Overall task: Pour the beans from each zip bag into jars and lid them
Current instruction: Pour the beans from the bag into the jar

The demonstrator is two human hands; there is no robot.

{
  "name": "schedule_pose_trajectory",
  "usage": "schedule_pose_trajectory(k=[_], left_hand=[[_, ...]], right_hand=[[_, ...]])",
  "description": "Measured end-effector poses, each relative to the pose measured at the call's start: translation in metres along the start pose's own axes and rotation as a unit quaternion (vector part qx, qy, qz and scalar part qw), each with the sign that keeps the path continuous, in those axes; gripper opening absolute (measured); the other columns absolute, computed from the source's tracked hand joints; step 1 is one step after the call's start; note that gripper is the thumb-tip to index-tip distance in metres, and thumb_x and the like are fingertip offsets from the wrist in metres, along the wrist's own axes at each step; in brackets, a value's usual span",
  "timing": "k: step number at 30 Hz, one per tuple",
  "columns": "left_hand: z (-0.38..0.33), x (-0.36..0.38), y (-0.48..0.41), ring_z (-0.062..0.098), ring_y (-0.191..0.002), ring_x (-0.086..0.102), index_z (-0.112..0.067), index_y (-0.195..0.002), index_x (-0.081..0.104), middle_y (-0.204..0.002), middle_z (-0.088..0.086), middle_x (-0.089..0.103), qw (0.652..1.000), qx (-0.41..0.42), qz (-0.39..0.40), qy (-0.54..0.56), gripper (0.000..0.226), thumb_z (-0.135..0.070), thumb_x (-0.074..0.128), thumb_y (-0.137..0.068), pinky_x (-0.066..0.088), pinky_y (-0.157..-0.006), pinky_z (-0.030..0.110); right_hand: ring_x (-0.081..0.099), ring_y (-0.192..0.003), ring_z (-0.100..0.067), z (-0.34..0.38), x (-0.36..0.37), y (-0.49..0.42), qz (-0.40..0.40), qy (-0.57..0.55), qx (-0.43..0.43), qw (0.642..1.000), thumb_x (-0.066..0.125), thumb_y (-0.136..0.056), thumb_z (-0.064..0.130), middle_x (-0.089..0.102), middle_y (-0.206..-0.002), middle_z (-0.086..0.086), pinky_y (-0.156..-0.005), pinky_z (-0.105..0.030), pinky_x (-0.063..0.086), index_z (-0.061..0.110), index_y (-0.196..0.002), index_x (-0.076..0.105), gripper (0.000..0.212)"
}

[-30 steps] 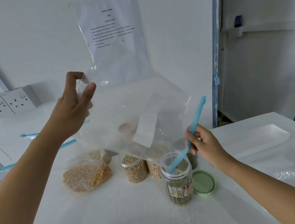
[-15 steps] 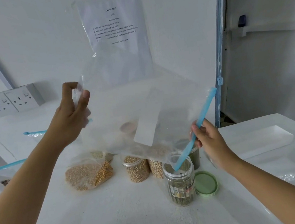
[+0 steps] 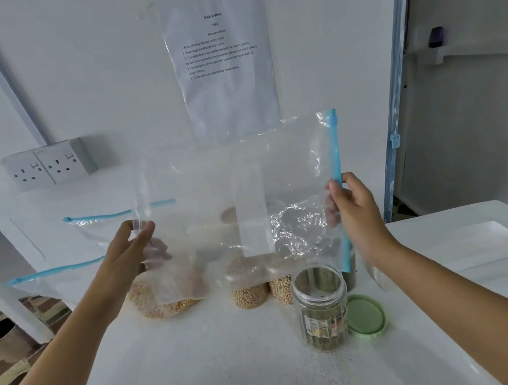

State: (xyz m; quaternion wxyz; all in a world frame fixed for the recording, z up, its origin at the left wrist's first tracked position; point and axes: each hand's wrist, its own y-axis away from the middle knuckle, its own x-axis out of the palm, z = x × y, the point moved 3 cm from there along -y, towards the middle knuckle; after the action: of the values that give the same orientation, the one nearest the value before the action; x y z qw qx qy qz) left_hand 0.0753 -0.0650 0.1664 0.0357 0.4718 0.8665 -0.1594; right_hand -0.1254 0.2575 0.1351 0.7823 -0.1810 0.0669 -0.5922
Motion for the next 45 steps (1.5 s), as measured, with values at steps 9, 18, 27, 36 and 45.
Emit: schedule_pose_trajectory(k=[9,18,27,36,45], left_hand=[[0.019,-0.004,0.021,0.008,-0.065,0.061,-0.016,-0.084,0.071,-0.074,-0.008,0.069,0.941,0.062,0.041,-0.330,0.064,-0.078,0.055,-0.085,0.054,-0.076,0.037],[-0.015,0.010,0.004,0.016,-0.050,0.067,-0.037,-0.135,0.050,-0.069,-0.006,0.072,0.942,0.074,-0.003,-0.327,0.051,-0.065,0.054,-0.093,0.054,-0.062,0.031],[-0.046,0.083,-0.020,0.010,-0.066,0.055,-0.039,-0.115,0.062,-0.059,-0.012,0.056,0.814,0.111,0.050,-0.567,0.050,-0.074,0.035,-0.092,0.052,-0.074,0.035],[-0.068,0.203,-0.037,0.014,-0.098,0.065,-0.029,-0.124,0.060,-0.107,-0.001,0.066,0.962,0.122,0.106,-0.222,0.041,-0.059,0.041,-0.103,0.048,-0.084,0.027],[-0.088,0.267,-0.030,0.026,-0.047,0.051,-0.013,-0.084,0.056,-0.059,0.012,0.057,0.988,0.076,0.134,0.026,0.027,-0.031,0.056,-0.105,0.045,-0.060,0.032]], right_hand=[[0.046,-0.053,-0.011,-0.029,-0.004,-0.010,-0.032,0.141,0.043,0.989,0.040,-0.109,0.027,0.051,-0.067,0.000,-0.056,-0.032,0.043,0.018,-0.088,0.052,0.025],[0.033,-0.049,-0.007,-0.013,-0.019,-0.017,0.019,0.122,0.007,0.992,0.041,-0.110,0.026,0.041,-0.058,0.008,-0.043,-0.021,0.029,0.012,-0.091,0.053,0.026],[0.028,-0.047,-0.006,0.012,-0.046,-0.026,0.073,0.136,-0.042,0.987,0.044,-0.110,0.026,0.035,-0.053,0.014,-0.045,-0.022,0.026,0.014,-0.086,0.052,0.028],[0.033,-0.054,-0.013,0.048,-0.074,-0.018,0.247,0.175,-0.049,0.952,0.046,-0.109,0.027,0.037,-0.060,0.001,-0.051,-0.024,0.031,0.008,-0.098,0.057,0.025],[0.040,-0.055,-0.009,0.049,-0.139,-0.030,0.223,0.221,-0.015,0.949,0.064,-0.091,0.054,0.043,-0.058,0.014,-0.055,-0.019,0.036,0.012,-0.085,0.060,0.042]])
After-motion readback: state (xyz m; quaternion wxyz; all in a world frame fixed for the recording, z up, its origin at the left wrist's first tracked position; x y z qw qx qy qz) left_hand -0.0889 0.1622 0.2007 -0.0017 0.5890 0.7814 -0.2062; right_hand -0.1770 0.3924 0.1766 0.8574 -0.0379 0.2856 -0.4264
